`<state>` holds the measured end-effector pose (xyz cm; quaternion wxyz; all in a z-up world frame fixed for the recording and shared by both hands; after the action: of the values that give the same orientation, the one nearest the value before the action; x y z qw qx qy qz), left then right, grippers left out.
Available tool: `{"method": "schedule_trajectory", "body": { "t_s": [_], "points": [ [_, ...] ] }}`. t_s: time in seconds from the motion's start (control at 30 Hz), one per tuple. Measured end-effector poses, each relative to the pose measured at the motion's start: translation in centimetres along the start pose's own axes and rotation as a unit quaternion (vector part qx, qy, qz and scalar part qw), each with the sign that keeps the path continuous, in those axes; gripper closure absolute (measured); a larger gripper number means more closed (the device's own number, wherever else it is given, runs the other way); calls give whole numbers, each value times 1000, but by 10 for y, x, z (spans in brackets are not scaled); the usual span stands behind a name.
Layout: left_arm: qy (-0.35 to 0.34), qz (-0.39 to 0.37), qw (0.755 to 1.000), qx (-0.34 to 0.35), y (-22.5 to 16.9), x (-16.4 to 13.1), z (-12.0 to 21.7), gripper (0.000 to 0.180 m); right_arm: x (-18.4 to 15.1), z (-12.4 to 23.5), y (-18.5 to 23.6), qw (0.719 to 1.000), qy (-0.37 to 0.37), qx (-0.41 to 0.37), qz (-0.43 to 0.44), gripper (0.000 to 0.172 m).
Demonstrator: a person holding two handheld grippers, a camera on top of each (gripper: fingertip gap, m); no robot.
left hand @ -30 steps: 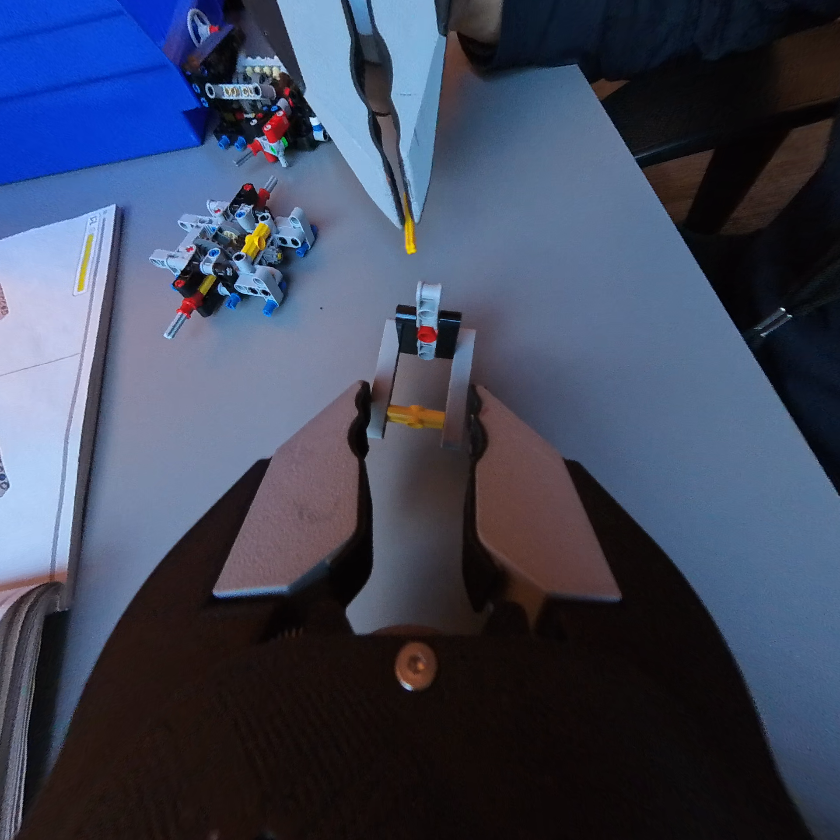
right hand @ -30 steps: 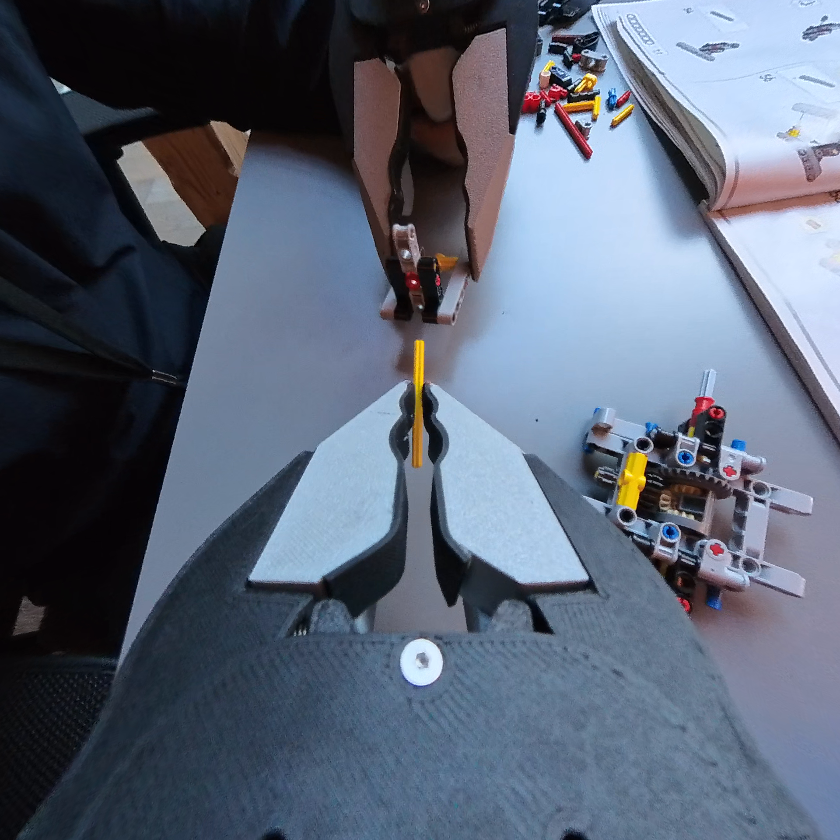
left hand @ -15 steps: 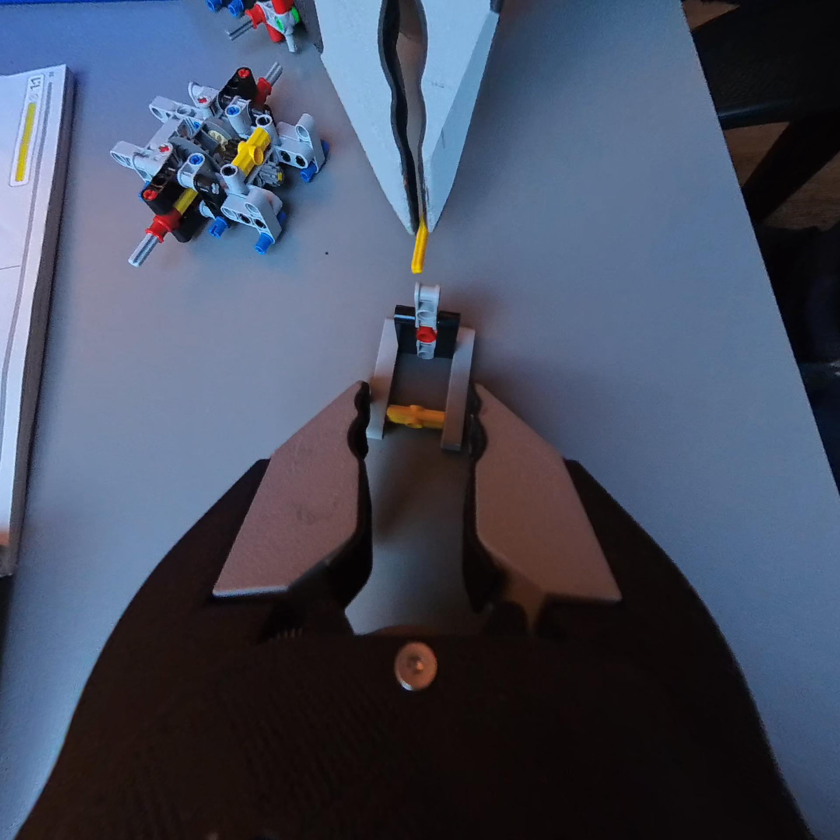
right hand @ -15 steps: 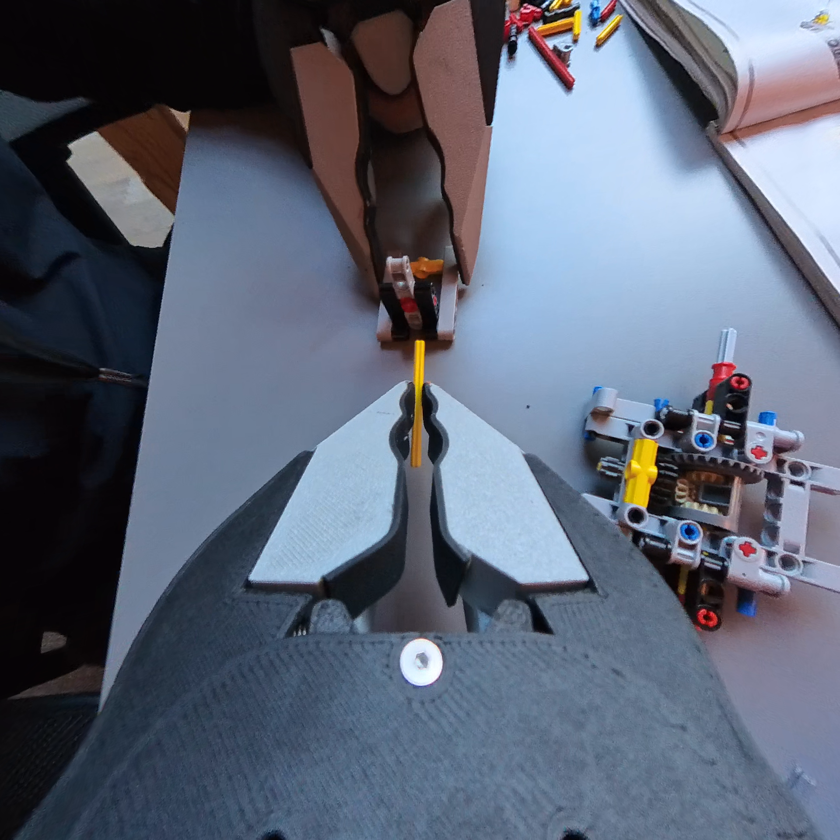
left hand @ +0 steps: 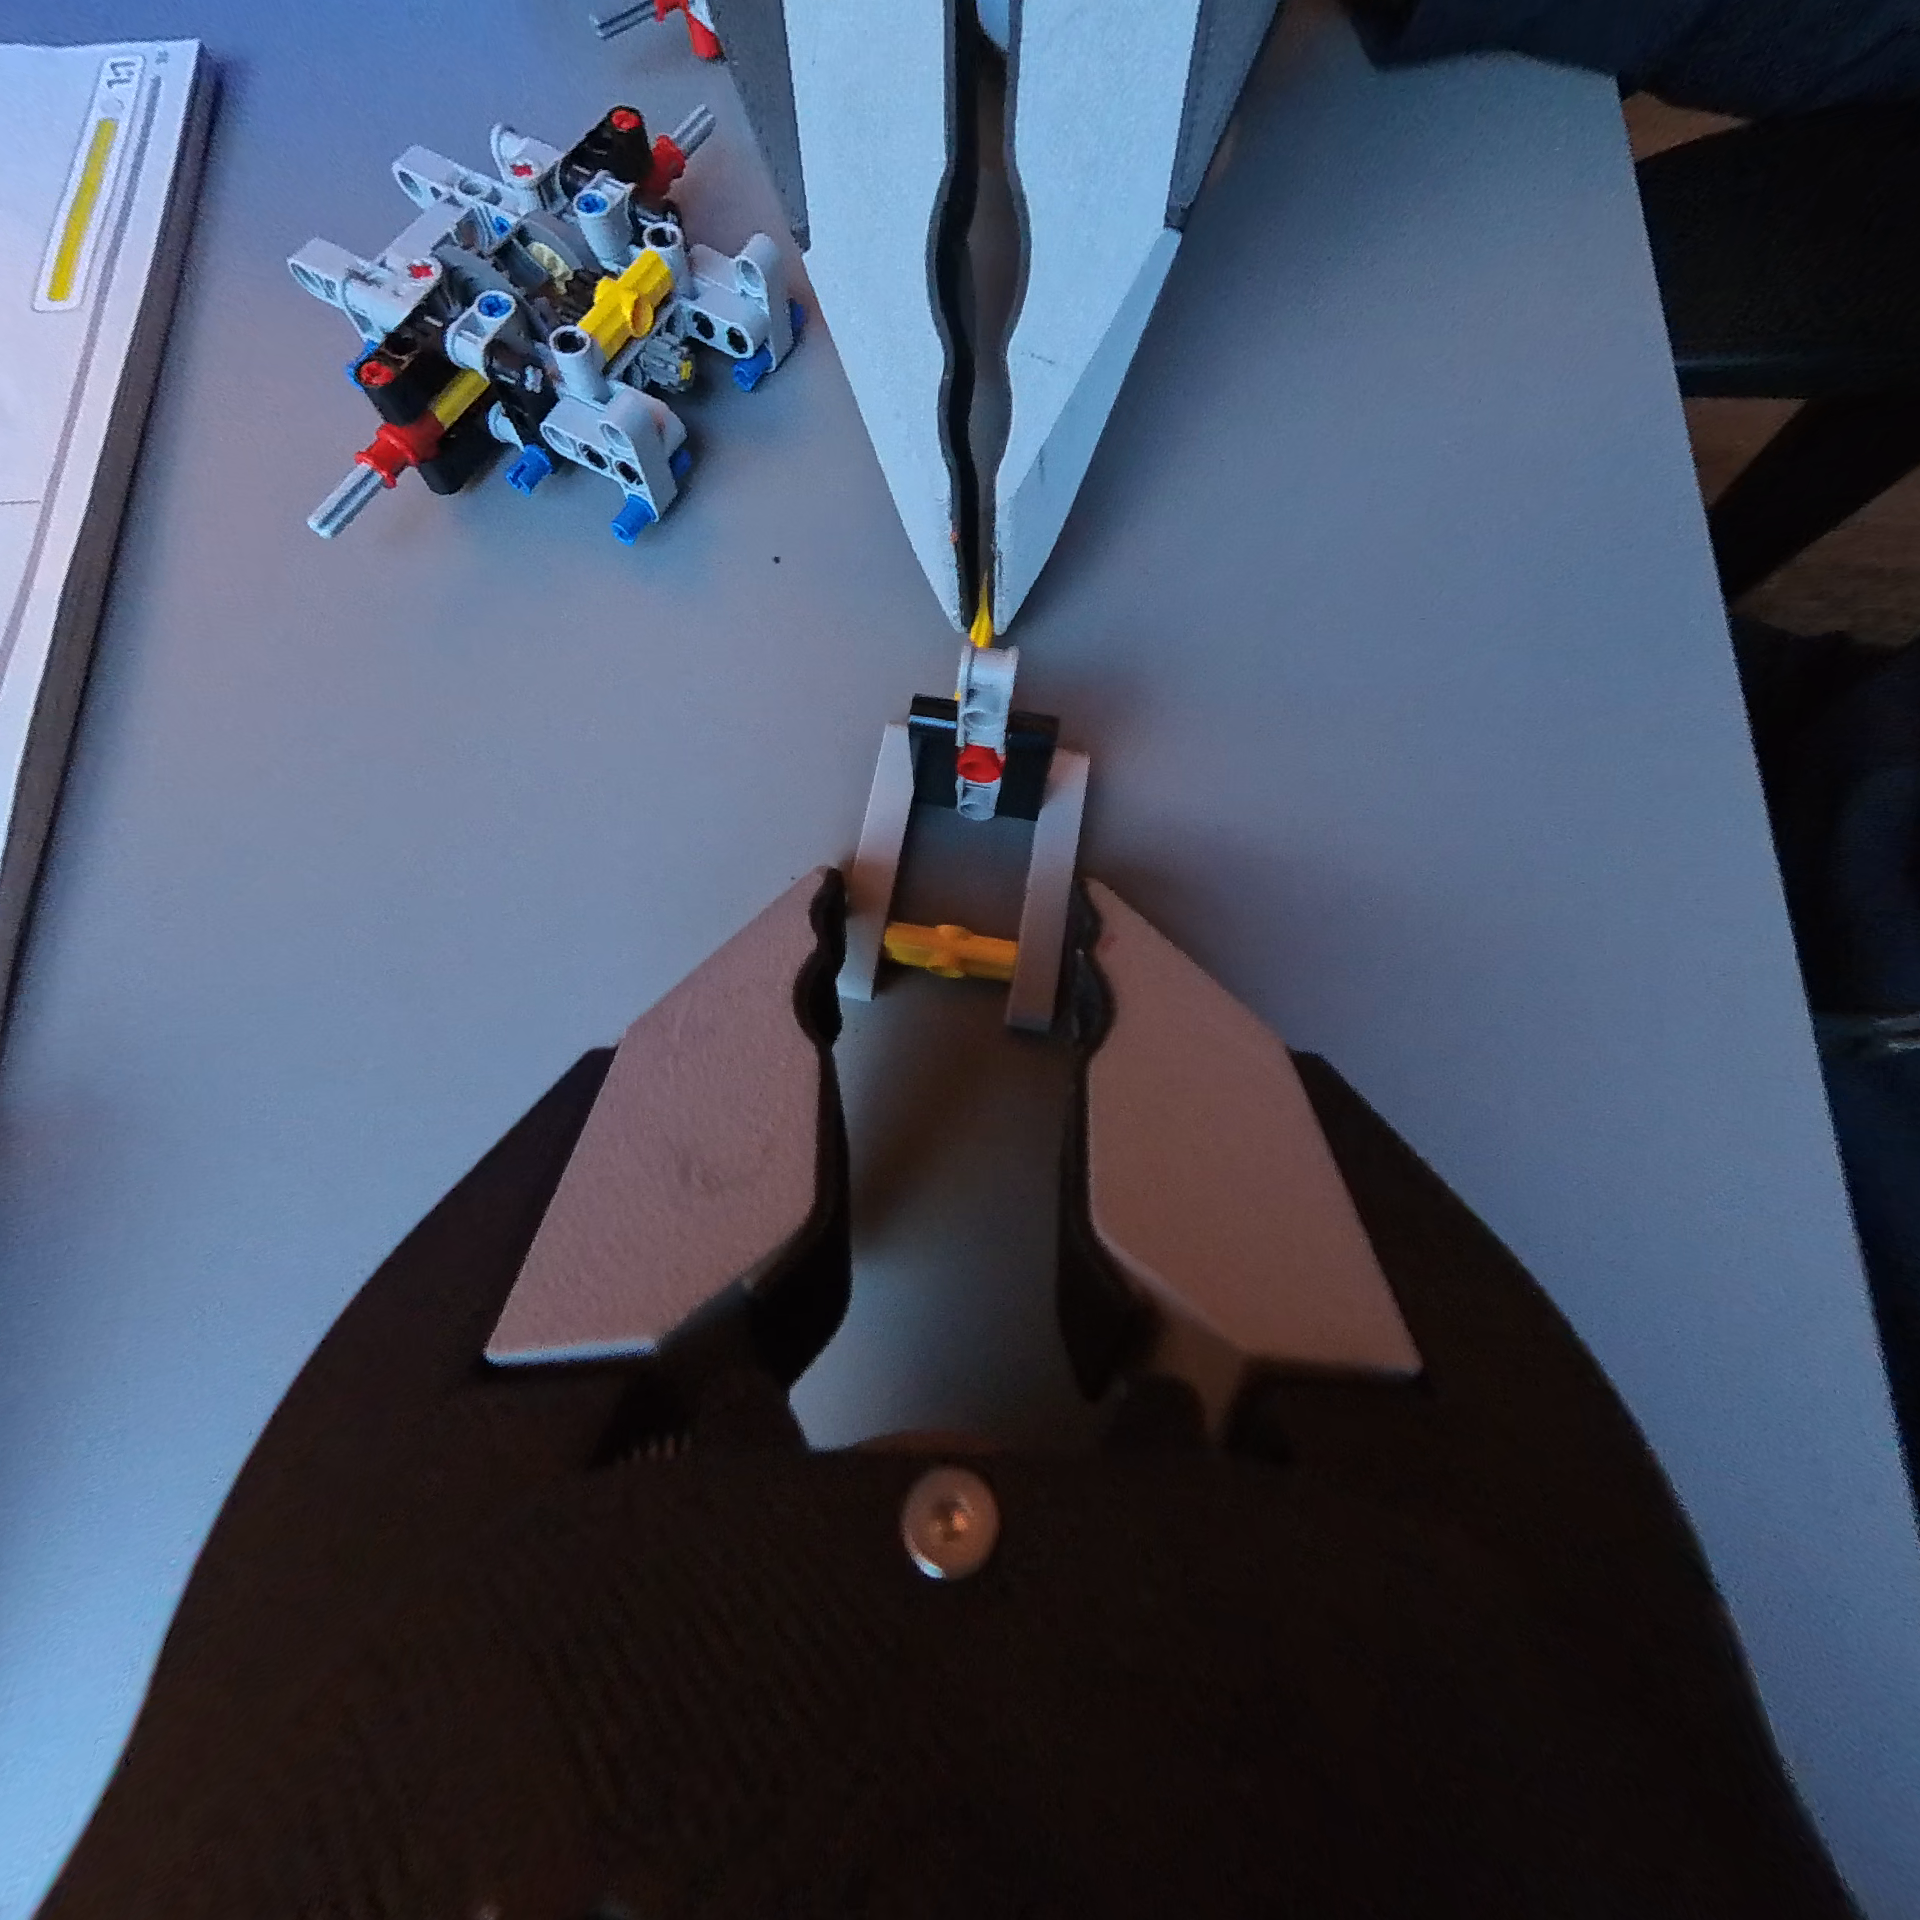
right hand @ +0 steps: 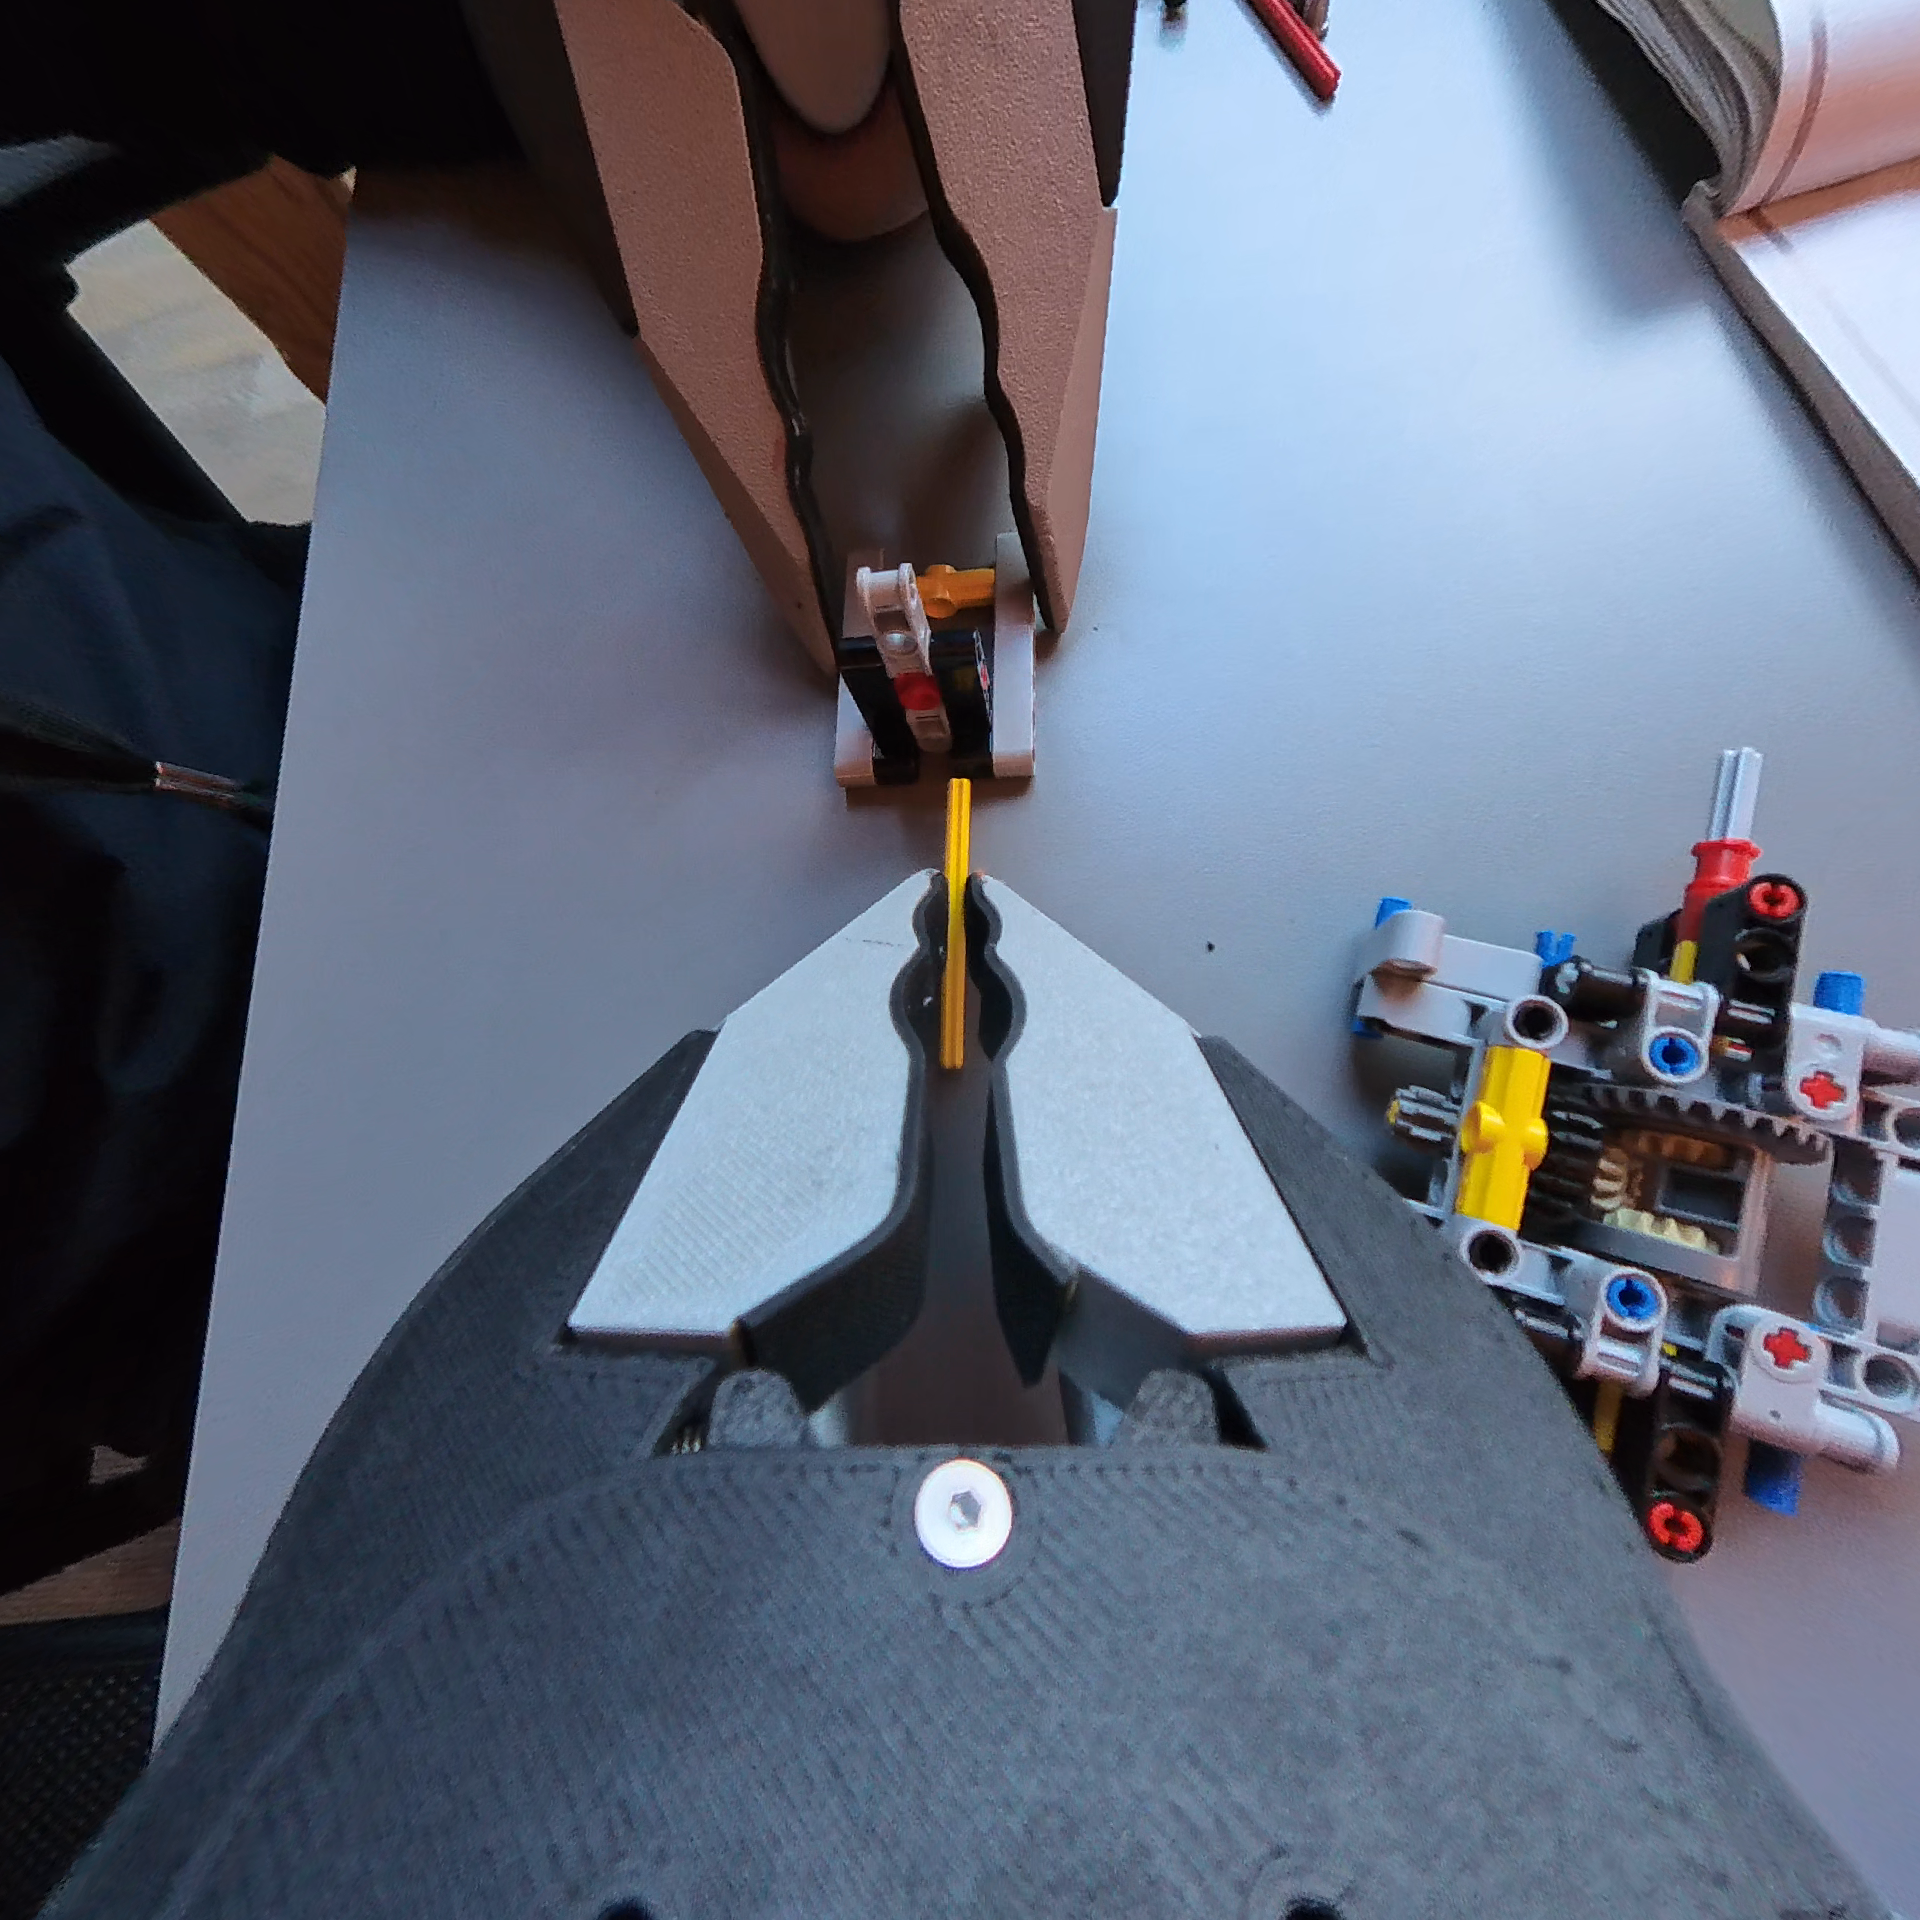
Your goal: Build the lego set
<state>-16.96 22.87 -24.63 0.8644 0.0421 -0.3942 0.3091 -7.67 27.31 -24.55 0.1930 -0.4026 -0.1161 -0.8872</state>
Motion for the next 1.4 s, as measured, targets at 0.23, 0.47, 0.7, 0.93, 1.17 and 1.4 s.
{"method": "schedule_trajectory", "body": {
  "t_s": [0.23,0.47,0.7,0.93,1.17,1.4],
  "points": [
    [-3,23,1000,-8,1,1,0,140,1,4,-2,1000,-12,-5,-5,172],
    [-4,33,999,-17,2,2,0,140,0,2,-1,1000,-4,-9,4,172],
    [-4,27,1000,-11,1,2,0,140,1,4,-5,1000,-9,-25,11,172],
    [-3,19,1000,-3,1,1,0,140,4,6,-6,999,-19,-37,30,172],
    [-3,15,1000,1,1,1,-1,140,6,9,-7,998,-29,-48,40,172],
    [-3,22,1000,-6,1,2,0,140,7,10,-7,997,-30,-56,49,172]
  ]
}}
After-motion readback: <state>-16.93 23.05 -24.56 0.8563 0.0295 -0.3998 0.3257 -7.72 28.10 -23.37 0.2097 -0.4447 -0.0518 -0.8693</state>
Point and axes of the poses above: each gripper's, where its closed fingertips meet, z back along the fingers, x out of its top, y = z × x across the jaws, the point moved 4 cm from there along z, back along the fingers, and after that the axes turned 10 degrees about z, right-handed, at the moved point
